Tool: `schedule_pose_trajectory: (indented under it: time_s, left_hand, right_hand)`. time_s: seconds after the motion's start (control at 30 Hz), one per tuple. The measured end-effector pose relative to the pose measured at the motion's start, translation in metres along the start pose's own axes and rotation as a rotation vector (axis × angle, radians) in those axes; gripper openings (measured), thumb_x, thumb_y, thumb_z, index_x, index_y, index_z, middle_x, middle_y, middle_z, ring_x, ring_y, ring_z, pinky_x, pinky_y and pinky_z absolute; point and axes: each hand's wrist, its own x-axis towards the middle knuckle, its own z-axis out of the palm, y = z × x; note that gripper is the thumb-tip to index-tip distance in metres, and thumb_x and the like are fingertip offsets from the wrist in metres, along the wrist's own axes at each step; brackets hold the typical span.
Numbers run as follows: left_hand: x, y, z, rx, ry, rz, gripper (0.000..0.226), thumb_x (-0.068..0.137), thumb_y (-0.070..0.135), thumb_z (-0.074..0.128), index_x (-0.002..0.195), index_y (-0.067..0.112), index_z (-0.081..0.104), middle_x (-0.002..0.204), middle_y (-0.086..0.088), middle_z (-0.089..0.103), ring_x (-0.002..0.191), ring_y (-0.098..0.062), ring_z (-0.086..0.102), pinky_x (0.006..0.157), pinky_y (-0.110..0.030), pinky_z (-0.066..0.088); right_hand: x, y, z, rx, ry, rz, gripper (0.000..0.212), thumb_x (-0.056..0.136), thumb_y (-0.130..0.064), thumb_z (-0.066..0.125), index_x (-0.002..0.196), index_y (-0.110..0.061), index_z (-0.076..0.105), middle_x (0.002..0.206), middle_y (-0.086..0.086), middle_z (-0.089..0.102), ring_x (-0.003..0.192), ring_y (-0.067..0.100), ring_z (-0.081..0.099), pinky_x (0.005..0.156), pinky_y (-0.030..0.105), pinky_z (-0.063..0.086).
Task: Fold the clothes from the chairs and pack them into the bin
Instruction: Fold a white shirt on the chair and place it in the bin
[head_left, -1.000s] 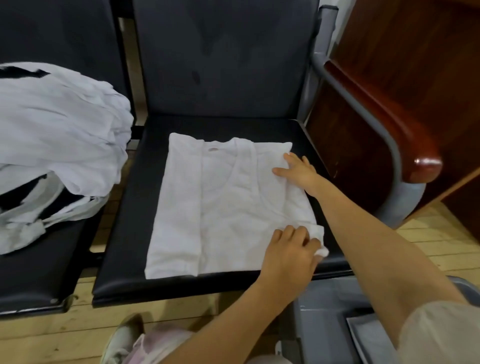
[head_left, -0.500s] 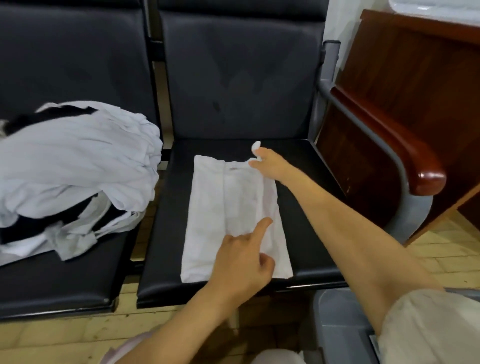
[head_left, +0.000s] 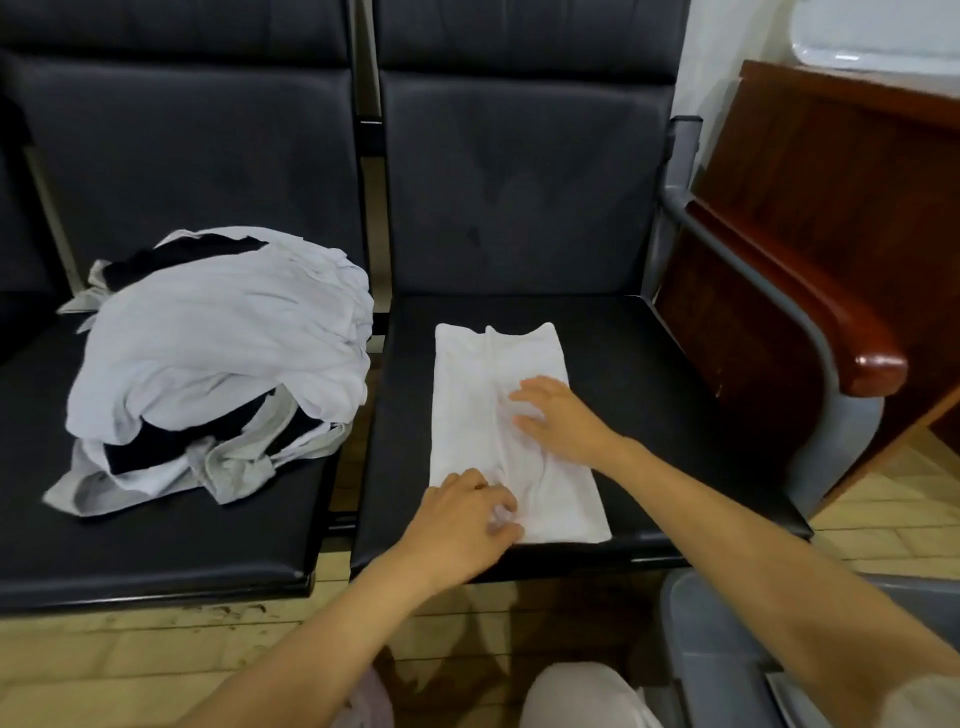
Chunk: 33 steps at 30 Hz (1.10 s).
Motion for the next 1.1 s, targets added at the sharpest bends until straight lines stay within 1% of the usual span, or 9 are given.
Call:
schedule_pose_trajectory:
  time_s: [0.1, 0.23, 0.33, 0.4, 0.57, 0.83, 0.9, 1.0, 1.1]
  left_hand:
    - [-0.008, -0.013, -0.003, -0.091, -0.065, 0.029, 0.053, 0.091, 0.044, 0.056, 0.140, 0.033, 0.038, 0.132, 0.007, 0.043, 0.124, -0.013, 0.037, 0.106, -0.034, 0.033]
    - [-0.016, -0.033, -0.007, 0.006, -0.074, 0.073, 0.045, 0.092, 0.033, 0.060, 0.134, 0.027, 0.047, 0.129, 0.007, 0.043, 0.122, -0.011, 0.036, 0.105, -0.026, 0.032]
    - [-0.023, -0.047, -0.009, 0.005, -0.014, 0.091, 0.036, 0.095, 0.020, 0.057, 0.130, 0.021, 0.052, 0.128, 0.004, 0.047, 0.121, -0.012, 0.041, 0.102, -0.019, 0.032]
    - [-0.027, -0.052, -0.010, 0.014, 0.005, 0.113, 0.036, 0.095, 0.017, 0.056, 0.130, 0.019, 0.053, 0.129, 0.003, 0.048, 0.120, -0.012, 0.042, 0.102, -0.017, 0.030]
    - [-0.032, -0.063, -0.007, 0.078, 0.057, 0.151, 0.038, 0.094, 0.023, 0.058, 0.132, 0.017, 0.051, 0.127, 0.002, 0.046, 0.117, -0.012, 0.041, 0.098, -0.018, 0.031]
    - [-0.030, -0.053, -0.005, 0.356, 0.173, 0.130, 0.032, 0.096, 0.009, 0.043, 0.128, 0.011, 0.048, 0.120, -0.007, 0.055, 0.106, -0.021, 0.051, 0.092, -0.029, 0.041]
    - [-0.037, -0.048, -0.009, 0.230, 0.217, 0.118, 0.029, 0.095, 0.014, 0.046, 0.124, 0.012, 0.048, 0.106, -0.006, 0.060, 0.093, -0.020, 0.054, 0.081, -0.029, 0.046]
    - [-0.051, -0.037, -0.021, -0.274, 0.319, 0.050, 0.021, 0.090, 0.016, 0.054, 0.110, 0.016, 0.047, 0.081, 0.000, 0.058, 0.066, -0.013, 0.052, 0.057, -0.022, 0.043]
    - [-0.058, -0.023, -0.034, -0.766, 0.431, 0.071, 0.028, 0.080, 0.018, 0.055, 0.107, 0.021, 0.046, 0.089, 0.000, 0.057, 0.075, -0.014, 0.050, 0.064, -0.024, 0.041]
  right_hand:
    - [-0.061, 0.009, 0.004, -0.050, -0.031, -0.123, 0.045, 0.098, -0.039, 0.047, 0.139, -0.022, 0.049, 0.151, -0.001, 0.037, 0.143, 0.015, 0.024, 0.117, 0.025, 0.013]
    - [-0.115, 0.037, 0.003, -0.135, -0.024, -0.117, 0.065, 0.092, -0.061, 0.020, 0.141, -0.028, 0.045, 0.150, -0.006, 0.038, 0.141, 0.013, 0.029, 0.118, 0.028, 0.020]
    - [-0.133, 0.048, -0.005, -0.266, -0.030, -0.078, 0.043, 0.102, -0.036, 0.034, 0.145, -0.032, 0.037, 0.154, -0.011, 0.031, 0.144, 0.010, 0.023, 0.116, 0.023, 0.013]
    - [-0.137, 0.046, -0.010, -0.330, -0.056, -0.076, 0.044, 0.102, -0.027, 0.041, 0.146, -0.032, 0.036, 0.154, -0.011, 0.031, 0.145, 0.010, 0.020, 0.116, 0.023, 0.012]
    - [-0.146, 0.019, -0.004, -0.196, -0.066, -0.180, 0.050, 0.092, -0.032, 0.059, 0.140, -0.028, 0.047, 0.146, -0.006, 0.044, 0.136, 0.010, 0.037, 0.116, 0.026, 0.026]
    - [-0.144, 0.001, 0.009, -0.156, 0.012, 0.014, 0.035, 0.099, -0.023, 0.050, 0.133, -0.019, 0.054, 0.136, 0.003, 0.055, 0.122, 0.018, 0.053, 0.108, 0.026, 0.038]
    - [-0.149, -0.005, 0.004, -0.108, 0.041, 0.013, 0.030, 0.098, -0.021, 0.051, 0.127, -0.017, 0.058, 0.126, 0.002, 0.060, 0.111, 0.017, 0.059, 0.101, 0.027, 0.045]
    - [-0.161, -0.019, -0.018, 0.105, 0.075, -0.023, 0.017, 0.094, -0.016, 0.056, 0.108, -0.024, 0.061, 0.104, -0.002, 0.063, 0.091, 0.013, 0.061, 0.083, 0.025, 0.051]
    - [-0.167, -0.035, -0.048, 0.234, 0.048, -0.041, 0.014, 0.092, -0.014, 0.056, 0.098, -0.026, 0.059, 0.096, -0.006, 0.061, 0.089, 0.009, 0.059, 0.072, 0.019, 0.044]
